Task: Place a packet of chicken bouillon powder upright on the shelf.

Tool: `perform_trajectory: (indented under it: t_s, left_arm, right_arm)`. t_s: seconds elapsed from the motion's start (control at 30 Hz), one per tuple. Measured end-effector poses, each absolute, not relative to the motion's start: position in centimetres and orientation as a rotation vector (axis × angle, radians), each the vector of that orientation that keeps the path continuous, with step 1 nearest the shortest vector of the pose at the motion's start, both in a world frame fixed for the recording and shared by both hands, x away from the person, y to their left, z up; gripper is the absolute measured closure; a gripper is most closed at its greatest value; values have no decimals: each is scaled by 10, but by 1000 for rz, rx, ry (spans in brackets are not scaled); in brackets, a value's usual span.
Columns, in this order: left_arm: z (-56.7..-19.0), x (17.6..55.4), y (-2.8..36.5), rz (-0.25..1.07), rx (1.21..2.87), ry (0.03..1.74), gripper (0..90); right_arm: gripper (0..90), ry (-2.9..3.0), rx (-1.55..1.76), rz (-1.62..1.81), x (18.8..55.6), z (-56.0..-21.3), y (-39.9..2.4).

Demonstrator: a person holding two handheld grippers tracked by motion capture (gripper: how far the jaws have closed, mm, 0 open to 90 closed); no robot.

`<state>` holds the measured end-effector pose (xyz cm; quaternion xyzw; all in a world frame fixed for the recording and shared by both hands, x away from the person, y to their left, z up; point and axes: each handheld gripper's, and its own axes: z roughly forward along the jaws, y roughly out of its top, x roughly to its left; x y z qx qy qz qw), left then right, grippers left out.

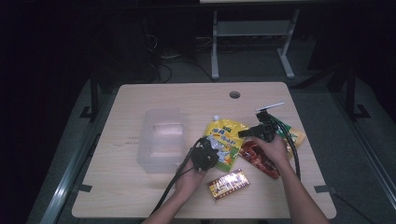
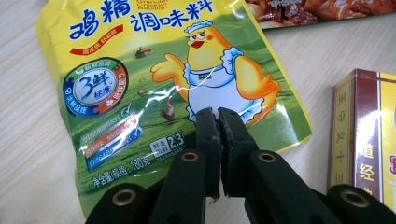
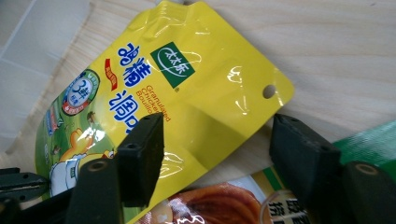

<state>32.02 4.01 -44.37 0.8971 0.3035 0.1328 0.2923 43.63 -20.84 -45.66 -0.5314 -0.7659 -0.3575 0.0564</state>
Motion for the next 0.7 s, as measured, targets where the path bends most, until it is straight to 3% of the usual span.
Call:
perform_trajectory:
  t_s: [0.37,0.7]
  left_arm:
    - [-445,319,39,361,2420,783,870]
    - [-446,321,38,354,2437,772,871]
  right_arm:
    - [456,-2260,-1474,-1112,437,-464,-199]
    - [622,-2200,-1417,-1113,439,-471,-194]
